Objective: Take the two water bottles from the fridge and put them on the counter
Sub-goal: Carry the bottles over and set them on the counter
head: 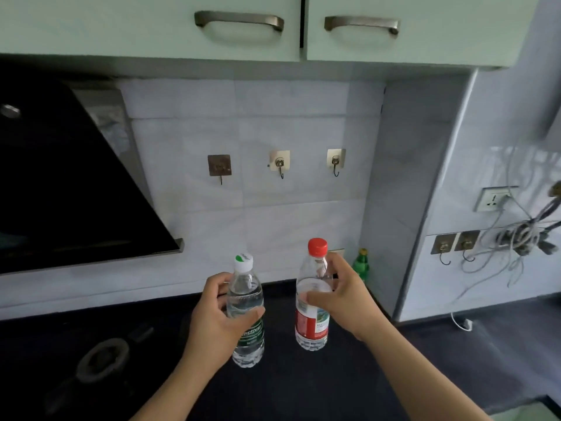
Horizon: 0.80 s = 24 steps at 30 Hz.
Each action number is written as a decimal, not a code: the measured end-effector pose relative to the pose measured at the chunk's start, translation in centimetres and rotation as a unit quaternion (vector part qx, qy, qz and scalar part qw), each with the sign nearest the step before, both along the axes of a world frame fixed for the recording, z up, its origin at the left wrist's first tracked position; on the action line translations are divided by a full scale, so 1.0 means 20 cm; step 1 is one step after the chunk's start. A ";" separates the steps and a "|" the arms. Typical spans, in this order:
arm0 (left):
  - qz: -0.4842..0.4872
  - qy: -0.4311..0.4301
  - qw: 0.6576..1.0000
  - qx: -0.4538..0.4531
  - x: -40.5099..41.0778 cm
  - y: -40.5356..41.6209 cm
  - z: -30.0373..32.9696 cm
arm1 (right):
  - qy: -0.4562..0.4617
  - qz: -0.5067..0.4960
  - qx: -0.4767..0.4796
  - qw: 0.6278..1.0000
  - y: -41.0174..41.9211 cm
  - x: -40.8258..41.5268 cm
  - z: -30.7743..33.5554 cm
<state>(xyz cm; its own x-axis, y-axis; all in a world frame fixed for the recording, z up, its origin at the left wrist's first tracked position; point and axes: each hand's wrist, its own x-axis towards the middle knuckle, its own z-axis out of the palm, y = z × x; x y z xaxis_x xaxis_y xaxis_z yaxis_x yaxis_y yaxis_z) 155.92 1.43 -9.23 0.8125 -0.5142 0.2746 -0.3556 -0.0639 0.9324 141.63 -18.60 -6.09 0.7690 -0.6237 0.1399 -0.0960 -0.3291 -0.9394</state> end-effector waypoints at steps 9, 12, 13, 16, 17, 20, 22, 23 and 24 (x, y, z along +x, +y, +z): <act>-0.034 -0.007 0.999 0.036 0.35 -0.32 -0.17 | 0.063 -0.033 -0.023 0.997 -0.24 0.36 -0.18; -0.030 0.004 0.998 0.050 0.44 -0.41 -0.23 | 0.079 -0.046 -0.031 0.995 -0.30 0.46 -0.23; -0.028 0.005 0.998 0.054 0.47 -0.43 -0.25 | 0.084 -0.047 -0.033 0.995 -0.32 0.49 -0.25; -0.028 0.002 0.997 0.068 0.53 -0.50 -0.31 | 0.097 -0.044 -0.036 0.994 -0.37 0.58 -0.30; -0.027 0.001 0.997 0.072 0.55 -0.52 -0.33 | 0.103 -0.041 -0.035 0.993 -0.38 0.60 -0.32; -0.015 0.011 0.997 0.080 0.58 -0.57 -0.41 | 0.123 -0.024 -0.036 0.992 -0.41 0.67 -0.39; -0.007 0.022 0.996 0.088 0.60 -0.60 -0.48 | 0.140 -0.013 -0.036 0.989 -0.43 0.71 -0.46; -0.004 0.025 0.995 0.094 0.60 -0.61 -0.51 | 0.150 -0.008 -0.035 0.988 -0.44 0.72 -0.50; 0.000 0.027 0.995 0.101 0.60 -0.62 -0.55 | 0.161 -0.004 -0.034 0.986 -0.45 0.74 -0.54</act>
<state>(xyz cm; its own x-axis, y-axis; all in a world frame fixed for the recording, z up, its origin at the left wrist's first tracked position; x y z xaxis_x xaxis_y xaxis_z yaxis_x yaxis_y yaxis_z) 168.00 -10.87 -20.17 0.8237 -0.5538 0.1220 -0.3057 -0.2526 0.9180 156.39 -27.52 -16.81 0.7757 -0.6274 -0.0680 -0.3878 -0.3888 -0.8357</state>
